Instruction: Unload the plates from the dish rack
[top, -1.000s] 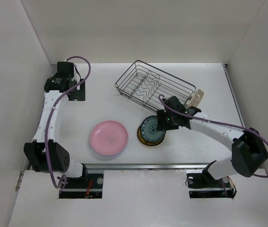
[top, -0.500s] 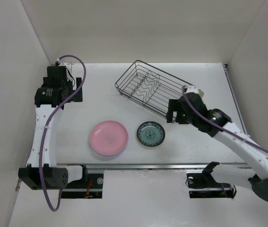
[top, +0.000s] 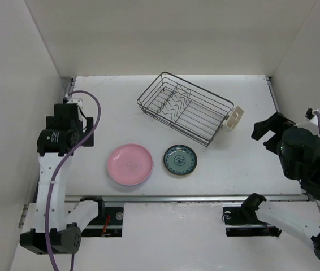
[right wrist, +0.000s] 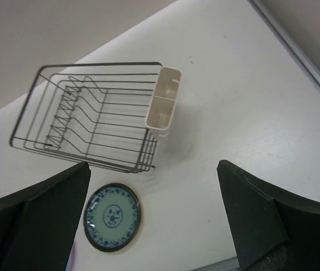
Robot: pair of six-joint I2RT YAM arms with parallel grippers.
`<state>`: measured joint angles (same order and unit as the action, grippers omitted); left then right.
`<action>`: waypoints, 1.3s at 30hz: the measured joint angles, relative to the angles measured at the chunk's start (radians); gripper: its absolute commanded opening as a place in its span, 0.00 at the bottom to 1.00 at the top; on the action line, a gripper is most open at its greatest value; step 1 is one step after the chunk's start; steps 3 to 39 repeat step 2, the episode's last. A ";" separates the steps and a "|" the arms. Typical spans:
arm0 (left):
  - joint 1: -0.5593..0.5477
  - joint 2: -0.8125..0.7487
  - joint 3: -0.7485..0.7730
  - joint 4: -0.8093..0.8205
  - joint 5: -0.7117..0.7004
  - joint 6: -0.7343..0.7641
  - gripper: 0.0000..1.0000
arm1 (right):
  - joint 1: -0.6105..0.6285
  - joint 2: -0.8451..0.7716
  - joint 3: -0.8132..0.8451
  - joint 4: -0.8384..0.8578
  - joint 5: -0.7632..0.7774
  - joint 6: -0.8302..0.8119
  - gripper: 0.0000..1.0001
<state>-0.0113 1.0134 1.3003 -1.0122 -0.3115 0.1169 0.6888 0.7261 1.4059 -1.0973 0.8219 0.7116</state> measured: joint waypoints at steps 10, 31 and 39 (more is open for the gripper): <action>0.000 -0.024 -0.025 -0.024 0.003 0.005 1.00 | 0.000 0.000 0.001 -0.064 0.015 0.024 1.00; 0.000 -0.024 -0.025 -0.024 0.003 0.005 1.00 | 0.000 0.000 0.001 -0.064 0.015 0.024 1.00; 0.000 -0.024 -0.025 -0.024 0.003 0.005 1.00 | 0.000 0.000 0.001 -0.064 0.015 0.024 1.00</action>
